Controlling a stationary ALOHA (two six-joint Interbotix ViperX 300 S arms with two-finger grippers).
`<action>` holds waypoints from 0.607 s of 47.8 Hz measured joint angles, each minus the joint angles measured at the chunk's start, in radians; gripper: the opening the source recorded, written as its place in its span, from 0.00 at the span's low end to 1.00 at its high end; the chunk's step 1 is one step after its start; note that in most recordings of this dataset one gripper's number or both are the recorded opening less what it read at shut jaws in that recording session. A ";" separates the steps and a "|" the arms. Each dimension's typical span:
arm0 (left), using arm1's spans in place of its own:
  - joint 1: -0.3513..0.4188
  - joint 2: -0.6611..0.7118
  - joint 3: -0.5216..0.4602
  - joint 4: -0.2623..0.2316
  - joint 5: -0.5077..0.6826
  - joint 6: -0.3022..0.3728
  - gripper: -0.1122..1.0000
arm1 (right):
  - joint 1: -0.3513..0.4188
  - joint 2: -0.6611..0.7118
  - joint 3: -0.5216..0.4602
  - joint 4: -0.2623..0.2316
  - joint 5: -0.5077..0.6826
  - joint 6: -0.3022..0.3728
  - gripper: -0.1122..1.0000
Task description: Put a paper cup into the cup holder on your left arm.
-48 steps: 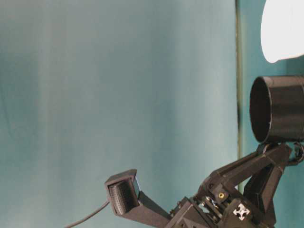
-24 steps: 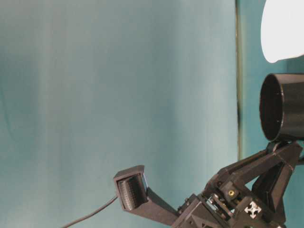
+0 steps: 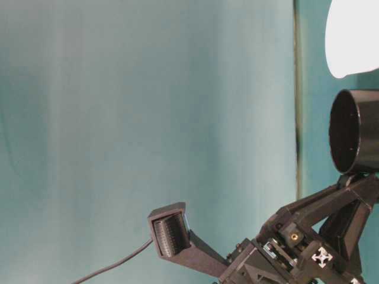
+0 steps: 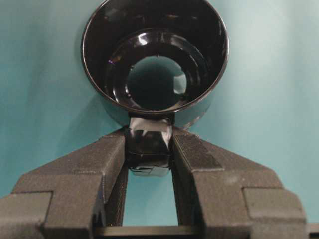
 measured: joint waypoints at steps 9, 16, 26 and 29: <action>-0.002 0.005 0.000 0.000 0.000 0.000 0.37 | 0.000 0.000 0.002 0.000 0.000 0.002 0.10; 0.000 0.008 0.000 0.002 0.000 0.000 0.37 | 0.000 -0.002 0.002 0.000 0.000 0.000 0.10; 0.000 0.018 -0.002 0.002 0.000 0.002 0.37 | 0.000 0.000 0.002 -0.002 0.000 0.000 0.10; -0.002 0.021 -0.005 0.002 0.002 -0.008 0.37 | 0.000 0.000 0.000 0.000 -0.002 0.000 0.10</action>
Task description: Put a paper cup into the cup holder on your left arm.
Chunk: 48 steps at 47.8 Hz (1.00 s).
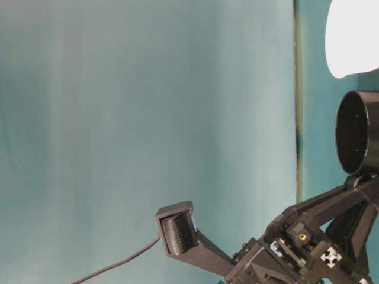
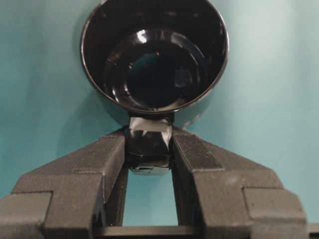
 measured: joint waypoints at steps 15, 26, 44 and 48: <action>0.003 0.021 -0.026 -0.002 0.009 -0.006 0.84 | 0.000 0.000 0.002 0.000 0.000 0.002 0.10; 0.005 0.021 -0.028 0.000 0.071 -0.008 0.81 | -0.002 0.000 0.002 0.000 0.005 0.002 0.10; 0.005 0.018 -0.028 0.000 0.103 -0.008 0.92 | -0.028 0.002 0.000 0.000 0.049 0.031 0.12; 0.005 0.012 -0.028 -0.002 0.114 -0.008 0.93 | -0.040 0.008 -0.003 0.000 0.063 0.063 0.13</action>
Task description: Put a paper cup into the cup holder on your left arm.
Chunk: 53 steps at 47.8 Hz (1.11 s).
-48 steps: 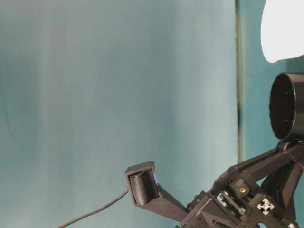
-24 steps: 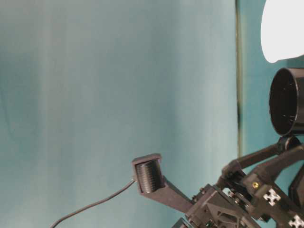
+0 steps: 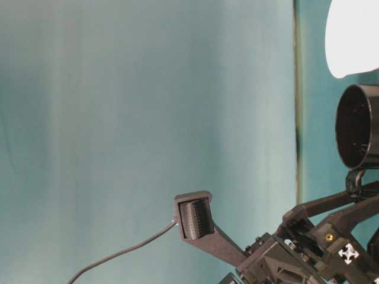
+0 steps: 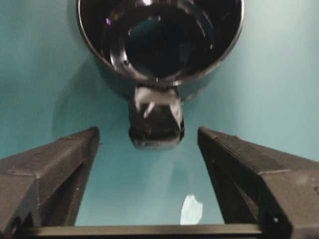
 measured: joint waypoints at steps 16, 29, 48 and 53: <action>0.000 -0.078 0.041 0.002 0.014 -0.006 0.92 | -0.006 0.112 -0.067 -0.008 0.037 0.020 0.35; -0.003 -0.179 0.089 0.000 0.066 -0.035 0.92 | -0.006 0.345 -0.225 -0.026 0.071 0.020 0.92; -0.011 -0.258 0.143 0.000 0.106 -0.040 0.92 | -0.018 0.611 -0.420 -0.092 0.120 0.020 0.92; -0.012 -0.262 0.144 0.002 0.106 -0.040 0.92 | -0.034 0.634 -0.426 -0.094 0.120 0.023 0.92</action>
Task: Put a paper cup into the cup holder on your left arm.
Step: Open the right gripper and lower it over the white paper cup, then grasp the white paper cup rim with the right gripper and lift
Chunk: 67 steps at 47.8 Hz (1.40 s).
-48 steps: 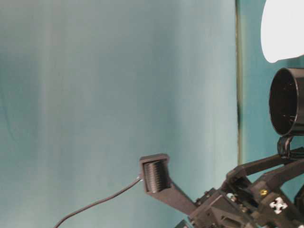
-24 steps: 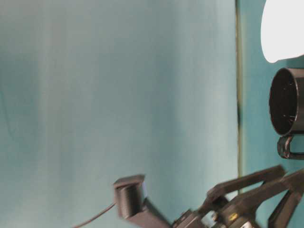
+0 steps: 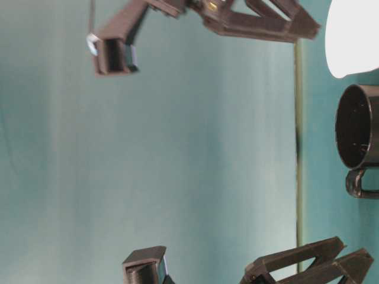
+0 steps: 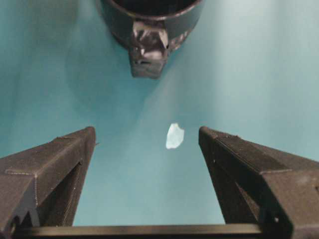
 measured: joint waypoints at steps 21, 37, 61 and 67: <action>0.000 0.000 0.002 -0.002 0.000 0.002 0.92 | -0.077 0.117 0.031 0.000 -0.055 -0.003 0.92; 0.000 -0.002 0.003 -0.002 0.000 0.002 0.92 | -0.055 0.161 0.031 0.000 -0.095 -0.003 0.86; 0.000 -0.002 0.005 -0.002 0.000 0.002 0.92 | -0.038 0.141 0.009 0.018 -0.072 0.003 0.08; 0.000 -0.002 0.005 -0.002 0.000 0.002 0.92 | -0.037 0.127 0.009 0.046 -0.044 0.003 0.07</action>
